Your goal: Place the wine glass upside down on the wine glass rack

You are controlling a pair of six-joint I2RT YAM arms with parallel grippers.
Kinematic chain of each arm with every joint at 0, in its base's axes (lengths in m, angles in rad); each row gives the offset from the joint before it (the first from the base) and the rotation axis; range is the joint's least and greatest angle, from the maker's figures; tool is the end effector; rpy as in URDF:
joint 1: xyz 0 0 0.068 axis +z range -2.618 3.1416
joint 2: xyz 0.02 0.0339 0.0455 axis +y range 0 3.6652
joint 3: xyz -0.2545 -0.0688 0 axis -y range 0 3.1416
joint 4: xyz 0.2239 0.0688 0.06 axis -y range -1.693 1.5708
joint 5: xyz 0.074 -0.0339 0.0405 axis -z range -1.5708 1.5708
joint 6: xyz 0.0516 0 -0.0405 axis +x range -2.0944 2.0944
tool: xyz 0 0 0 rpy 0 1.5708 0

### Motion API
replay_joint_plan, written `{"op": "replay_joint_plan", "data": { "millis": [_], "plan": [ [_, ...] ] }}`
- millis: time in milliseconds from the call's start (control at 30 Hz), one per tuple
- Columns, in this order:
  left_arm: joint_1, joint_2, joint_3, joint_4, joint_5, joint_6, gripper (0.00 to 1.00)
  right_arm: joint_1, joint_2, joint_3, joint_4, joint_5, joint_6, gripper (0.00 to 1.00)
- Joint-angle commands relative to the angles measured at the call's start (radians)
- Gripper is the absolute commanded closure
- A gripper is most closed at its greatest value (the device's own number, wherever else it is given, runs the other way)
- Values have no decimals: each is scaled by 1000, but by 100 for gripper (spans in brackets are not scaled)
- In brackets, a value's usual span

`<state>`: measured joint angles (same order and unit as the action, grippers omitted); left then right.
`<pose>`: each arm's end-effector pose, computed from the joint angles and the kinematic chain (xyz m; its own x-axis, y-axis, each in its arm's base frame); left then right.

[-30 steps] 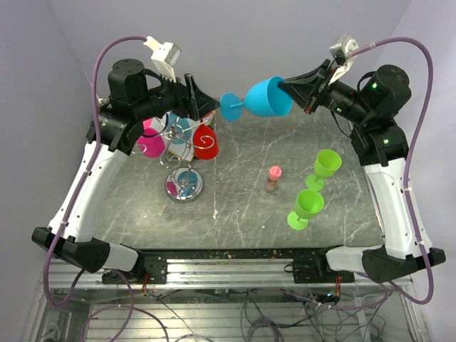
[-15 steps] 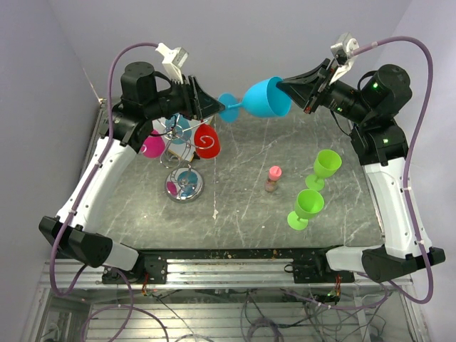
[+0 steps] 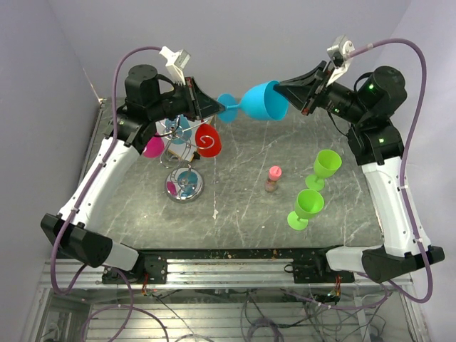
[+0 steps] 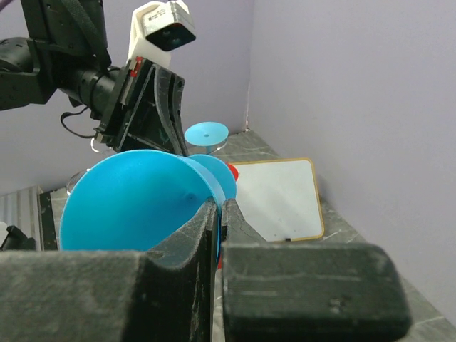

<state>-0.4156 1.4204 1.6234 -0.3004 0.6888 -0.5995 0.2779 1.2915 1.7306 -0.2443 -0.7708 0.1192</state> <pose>0.2634 -0.1521 0.4580 -0.5759 -0.2220 -0.7868 0.6850 0.3944 -0.6126 0.2170 0.0993 0.5291 0.0833 0.1125 -0.9902 -0.8702 0.4924 -0.0172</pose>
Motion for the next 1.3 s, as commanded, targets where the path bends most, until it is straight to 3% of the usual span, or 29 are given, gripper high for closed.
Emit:
{"op": "replay_joint_plan", "data": {
  "millis": [0, 300, 400, 500, 600, 833, 1000, 1267],
  "plan": [
    [-5, -31, -12, 18, 0, 17, 93, -2, -22, -25, 29, 7, -12, 98],
    [9, -91, 17, -83, -119, 119, 93, -5, -66, -26, -62, 64, -113, 58],
    [9, -105, 46, -129, -169, 177, 93, -8, -84, -16, -104, 110, -142, 36],
    [11, -131, 85, -182, -226, 267, 93, -26, -104, -8, -139, 156, -170, 23],
    [10, -152, 138, -256, -278, 418, 93, -33, -123, -5, -177, 241, -222, 19],
    [-12, -162, 285, -515, -257, 788, 93, -34, -163, -81, -186, 422, -345, 15],
    [-95, -180, 310, -615, -371, 995, 93, -34, -191, -204, -156, 489, -406, 14],
    [-262, -118, 262, -559, -616, 1132, 93, -87, -325, -520, -84, 463, -442, 13]
  ]
}}
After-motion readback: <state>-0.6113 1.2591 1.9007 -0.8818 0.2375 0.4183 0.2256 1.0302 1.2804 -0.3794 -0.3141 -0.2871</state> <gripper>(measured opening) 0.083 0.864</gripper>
